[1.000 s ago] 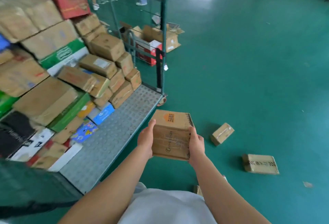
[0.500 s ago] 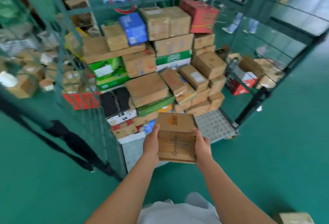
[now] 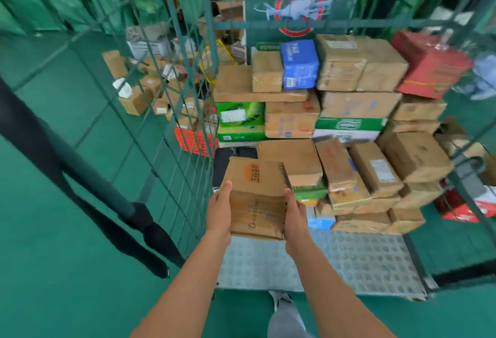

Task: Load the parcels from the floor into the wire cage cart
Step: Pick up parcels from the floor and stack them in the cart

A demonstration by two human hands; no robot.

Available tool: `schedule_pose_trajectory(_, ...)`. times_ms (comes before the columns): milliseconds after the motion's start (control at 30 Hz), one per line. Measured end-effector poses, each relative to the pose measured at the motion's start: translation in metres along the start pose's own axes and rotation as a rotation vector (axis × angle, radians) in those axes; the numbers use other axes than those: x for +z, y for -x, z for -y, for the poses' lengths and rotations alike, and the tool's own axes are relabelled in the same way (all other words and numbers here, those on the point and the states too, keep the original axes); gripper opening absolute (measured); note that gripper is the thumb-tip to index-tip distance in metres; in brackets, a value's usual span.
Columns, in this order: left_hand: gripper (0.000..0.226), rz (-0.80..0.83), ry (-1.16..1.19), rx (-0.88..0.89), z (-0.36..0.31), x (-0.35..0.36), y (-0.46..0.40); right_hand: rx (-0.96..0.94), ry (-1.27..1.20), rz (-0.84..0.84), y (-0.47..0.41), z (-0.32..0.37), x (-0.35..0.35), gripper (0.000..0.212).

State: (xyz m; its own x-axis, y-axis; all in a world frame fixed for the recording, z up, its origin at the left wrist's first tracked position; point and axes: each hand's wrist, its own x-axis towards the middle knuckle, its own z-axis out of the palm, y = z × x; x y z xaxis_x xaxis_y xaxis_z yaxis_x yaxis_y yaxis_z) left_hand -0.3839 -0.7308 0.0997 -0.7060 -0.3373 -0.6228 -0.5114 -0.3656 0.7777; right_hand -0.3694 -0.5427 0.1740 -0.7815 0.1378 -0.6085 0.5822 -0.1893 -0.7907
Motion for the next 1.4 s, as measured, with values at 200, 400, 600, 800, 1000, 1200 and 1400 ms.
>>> schedule_pose_trajectory(200,0.086,-0.104,0.061,0.169,-0.087,0.04,-0.055,-0.139,0.162,0.092,-0.077,0.091,0.047,0.082)
schedule_pose_trajectory(400,0.087,-0.154,0.126,0.292,-0.212,0.107,-0.054,-0.259,0.345,0.195,-0.162,0.196,0.095,0.099)
schedule_pose_trajectory(600,0.069,-0.251,0.071,0.374,-0.28,0.147,-0.113,-0.352,0.476,0.213,-0.241,0.266,0.14,0.105)
schedule_pose_trajectory(800,0.066,-0.344,0.021,0.401,-0.327,0.185,-0.176,-0.326,0.401,0.228,-0.31,0.316,0.173,0.089)
schedule_pose_trajectory(1000,0.071,-0.337,-0.019,0.443,-0.346,0.205,-0.206,-0.37,0.37,0.193,-0.342,0.331,0.18,0.082)
schedule_pose_trajectory(1200,0.058,-0.298,-0.053,0.366,-0.38,0.191,-0.243,-0.539,0.533,0.245,-0.357,0.331,0.2,0.068)
schedule_pose_trajectory(1400,0.095,-0.365,-0.215,0.186,-0.404,0.178,-0.286,-0.528,0.614,0.334,-0.368,0.338,0.213,0.059)
